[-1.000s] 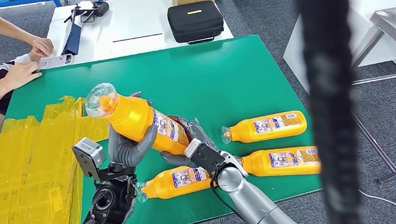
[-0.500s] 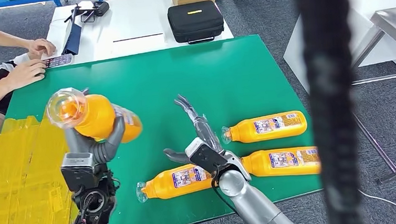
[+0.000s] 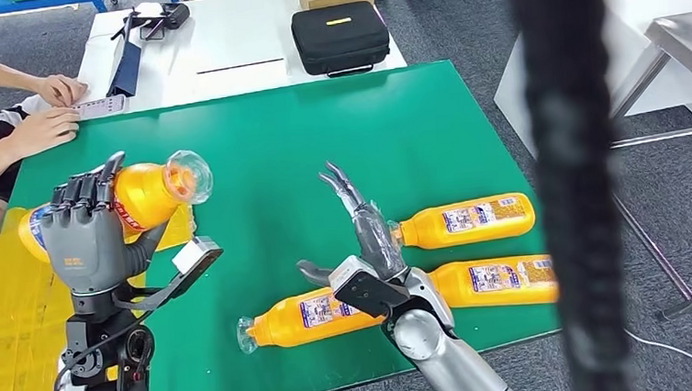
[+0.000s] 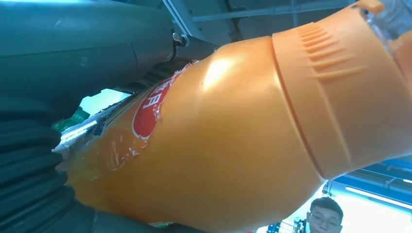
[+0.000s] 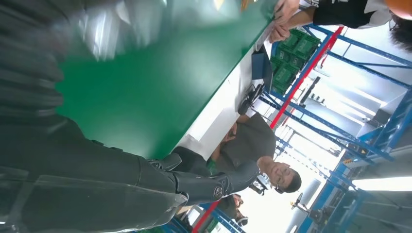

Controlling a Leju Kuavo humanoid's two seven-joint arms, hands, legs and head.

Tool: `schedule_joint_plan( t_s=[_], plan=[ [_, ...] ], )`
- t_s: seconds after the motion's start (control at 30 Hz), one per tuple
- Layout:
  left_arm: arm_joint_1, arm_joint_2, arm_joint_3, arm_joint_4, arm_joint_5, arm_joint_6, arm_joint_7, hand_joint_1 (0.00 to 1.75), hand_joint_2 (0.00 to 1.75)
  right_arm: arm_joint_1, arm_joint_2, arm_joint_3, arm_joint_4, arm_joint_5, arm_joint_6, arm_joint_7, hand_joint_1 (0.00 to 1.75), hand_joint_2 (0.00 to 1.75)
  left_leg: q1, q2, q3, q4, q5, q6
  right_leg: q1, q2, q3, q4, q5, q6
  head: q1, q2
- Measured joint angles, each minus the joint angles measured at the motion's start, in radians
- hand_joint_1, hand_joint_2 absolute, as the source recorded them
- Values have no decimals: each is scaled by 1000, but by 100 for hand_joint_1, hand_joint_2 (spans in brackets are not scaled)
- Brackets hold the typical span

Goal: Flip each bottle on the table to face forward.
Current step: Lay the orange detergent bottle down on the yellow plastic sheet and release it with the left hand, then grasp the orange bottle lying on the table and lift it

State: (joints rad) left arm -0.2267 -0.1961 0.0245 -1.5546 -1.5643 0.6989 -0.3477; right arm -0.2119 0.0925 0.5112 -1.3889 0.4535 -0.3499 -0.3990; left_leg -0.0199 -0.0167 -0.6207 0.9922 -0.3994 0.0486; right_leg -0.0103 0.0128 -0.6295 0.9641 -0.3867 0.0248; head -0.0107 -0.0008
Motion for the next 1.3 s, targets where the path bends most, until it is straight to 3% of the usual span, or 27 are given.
schedule_joint_plan(
  t_s=[0.07, 0.13, 0.2, 0.3, 0.33, 0.37, 0.53, 0.67, 0.87, 0.9, 1.0, 1.03, 1.17, 1.3],
  plan=[
    [0, 2, 7, -3, 0, 0, 13, 175, 175, 2, -1, 0, -3, 0, 0, 0, 0, 175, 0, 0, 0, 0, 0, 0, 0, 0, 0, 0, 0, 0, 0, 0],
    [-10, 38, -3, 8, -1, 0, 102, 175, 175, 3, -3, 0, -7, 1, -2, 2, 0, 175, 0, 0, 0, 0, 0, 0, 0, 0, -1, 0, 0, 0, 1, 0],
    [-62, 121, -64, 75, -3, -10, 327, 175, 175, 4, -5, 0, -11, 5, -6, 7, 0, 175, 0, 0, 0, 0, 1, -1, 1, 0, -4, 0, 0, -1, 0, 0],
    [-189, 224, -251, 298, -6, -57, 788, 175, 175, 6, -10, 0, -18, 29, -11, 20, 0, 175, 0, -2, 0, 0, 3, -3, 1, 0, -1, 0, 1, -1, 0, 0],
    [-218, 239, -306, 375, -6, -76, 877, 175, 175, 7, -10, 0, -22, 41, -12, 25, 0, 175, 1, -2, 0, 0, 3, -3, 1, -1, 0, 0, 1, -1, 0, 0],
    [-239, 249, -345, 448, -6, -97, 912, 175, 175, 7, -10, 0, -26, 53, -13, 31, 0, 175, 1, -2, 0, 0, 4, -3, 1, 0, 0, 1, 2, -2, 0, 0],
    [-321, 257, -340, 738, -5, -244, 746, 175, 175, 13, -11, 1, -48, 107, -11, 66, 0, 175, 0, 5, -1, 0, 4, -4, 0, 3, -2, 1, 4, -3, 0, 0],
    [-355, 257, -291, 881, -5, -353, 735, 175, 175, 13, -10, 2, -60, 132, 7, 87, 0, 175, 1, 4, -1, 0, 3, -4, 0, 3, -2, 1, 3, -3, 0, 0],
    [-387, 256, -239, 992, -5, -391, 733, 175, 175, 9, -3, 2, -66, 143, 30, 98, 0, 175, 2, 1, -2, 0, 3, -4, 2, 3, -3, 1, 3, -4, 0, 0],
    [-391, 255, -232, 1003, -6, -393, 735, 138, 175, 8, -3, 3, -66, 145, 33, 98, 0, 175, 2, 1, -2, 0, 3, -4, 2, 3, -3, 1, 3, -4, 0, 0],
    [-396, 254, -215, 1019, -6, -385, 750, 7, 175, 6, 1, 3, -66, 149, 42, 98, 0, 175, 2, 1, -2, 0, 3, -4, 2, 3, -2, 1, 3, -4, 0, 0],
    [-396, 254, -209, 1024, -6, -373, 769, 0, 175, 5, 2, 3, -66, 152, 44, 99, 0, 175, 2, 1, -2, 0, 3, -4, 2, 3, -2, 1, 3, -4, 0, 0],
    [-396, 254, -189, 1036, -6, -286, 878, 0, 175, 5, 4, 4, -66, 195, 49, 122, 0, 175, 2, 1, -2, 0, 4, -4, 2, 3, -2, 1, 3, -4, 0, 0],
    [-389, 254, -151, 1039, -6, -211, 879, 0, 175, 5, 2, 10, -66, 303, 67, 183, 0, 175, 2, 1, -2, 0, 4, -4, 2, 3, -3, 1, 3, -4, 0, 0]
  ],
)
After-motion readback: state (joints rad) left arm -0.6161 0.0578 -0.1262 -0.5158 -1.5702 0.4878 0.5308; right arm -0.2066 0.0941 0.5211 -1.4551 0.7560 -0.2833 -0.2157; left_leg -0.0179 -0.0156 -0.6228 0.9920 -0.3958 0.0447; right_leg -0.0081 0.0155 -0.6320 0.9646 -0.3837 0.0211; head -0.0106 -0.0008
